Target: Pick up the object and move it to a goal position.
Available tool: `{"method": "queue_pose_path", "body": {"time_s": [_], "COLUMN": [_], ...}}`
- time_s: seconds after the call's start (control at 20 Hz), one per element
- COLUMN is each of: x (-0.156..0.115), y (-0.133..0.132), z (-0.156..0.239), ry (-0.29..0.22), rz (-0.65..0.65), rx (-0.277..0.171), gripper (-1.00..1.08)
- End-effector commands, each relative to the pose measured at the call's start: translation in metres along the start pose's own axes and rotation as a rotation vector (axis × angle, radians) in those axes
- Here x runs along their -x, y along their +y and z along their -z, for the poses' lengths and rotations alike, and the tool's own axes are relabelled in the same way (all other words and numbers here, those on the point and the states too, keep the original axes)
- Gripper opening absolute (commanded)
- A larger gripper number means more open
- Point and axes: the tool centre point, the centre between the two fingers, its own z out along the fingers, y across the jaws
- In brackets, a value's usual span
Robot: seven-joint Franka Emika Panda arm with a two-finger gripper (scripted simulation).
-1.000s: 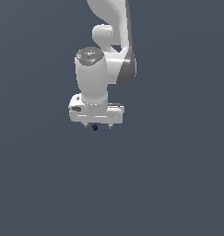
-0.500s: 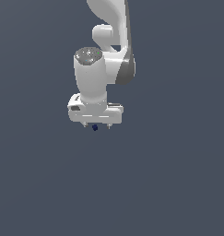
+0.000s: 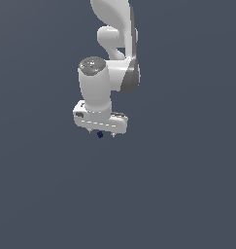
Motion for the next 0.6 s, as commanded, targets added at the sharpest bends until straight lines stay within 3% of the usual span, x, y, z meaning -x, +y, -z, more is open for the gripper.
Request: {"method": "queue_pose_path", "body": {"time_s": [0.0,0.55], "x": [0.006,0.044], "y": [0.003,0.025], "z": [-0.009,-0.056], "ry": [-0.005,-0.028], "rz": [-0.059,-0.414], "rx": [-0.002,-0.002], "gripper": [1.00,1.00]}}
